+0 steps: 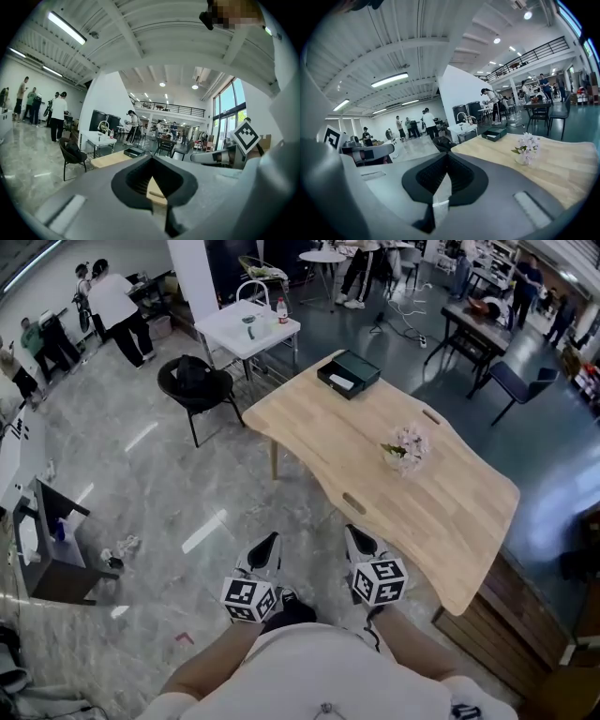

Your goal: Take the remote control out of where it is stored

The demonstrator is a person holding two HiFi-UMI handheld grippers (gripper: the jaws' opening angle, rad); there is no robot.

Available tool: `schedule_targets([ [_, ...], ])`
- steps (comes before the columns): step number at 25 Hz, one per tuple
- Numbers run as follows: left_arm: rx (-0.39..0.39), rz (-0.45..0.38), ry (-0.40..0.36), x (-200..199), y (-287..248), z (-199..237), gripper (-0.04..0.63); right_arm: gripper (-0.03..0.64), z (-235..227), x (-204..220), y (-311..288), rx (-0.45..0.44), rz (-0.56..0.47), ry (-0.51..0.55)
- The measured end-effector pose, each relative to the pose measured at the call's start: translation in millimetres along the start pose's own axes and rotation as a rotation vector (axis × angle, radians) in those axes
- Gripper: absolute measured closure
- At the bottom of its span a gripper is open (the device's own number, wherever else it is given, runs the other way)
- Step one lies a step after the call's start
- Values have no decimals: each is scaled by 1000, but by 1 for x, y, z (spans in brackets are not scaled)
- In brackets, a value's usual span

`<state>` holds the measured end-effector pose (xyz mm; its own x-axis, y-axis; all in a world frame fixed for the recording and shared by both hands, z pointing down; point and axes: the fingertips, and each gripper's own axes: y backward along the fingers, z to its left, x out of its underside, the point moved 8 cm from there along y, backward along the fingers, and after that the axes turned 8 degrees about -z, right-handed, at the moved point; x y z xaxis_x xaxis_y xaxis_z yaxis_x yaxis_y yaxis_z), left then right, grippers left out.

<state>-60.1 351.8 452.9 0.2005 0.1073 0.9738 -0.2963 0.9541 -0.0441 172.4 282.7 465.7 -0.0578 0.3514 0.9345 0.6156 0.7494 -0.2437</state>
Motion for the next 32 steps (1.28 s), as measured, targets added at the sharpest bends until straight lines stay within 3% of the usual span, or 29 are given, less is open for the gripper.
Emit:
schedule_targets([
  [8,63,7,15,-23,-43,84,595,589,27,-24,-86,57,-13,-10],
  [18,26,-26,10,-35,-99,155,594,589,7,-41,-170,71,-40,9],
  [25,13,-24,-34,-58,-188,201,595,589,-42,-76,-260,76,-47,-11],
  [32,-11,-14,-41,-81,-308,248,595,589,-94,-125,-371,2,-38,14],
])
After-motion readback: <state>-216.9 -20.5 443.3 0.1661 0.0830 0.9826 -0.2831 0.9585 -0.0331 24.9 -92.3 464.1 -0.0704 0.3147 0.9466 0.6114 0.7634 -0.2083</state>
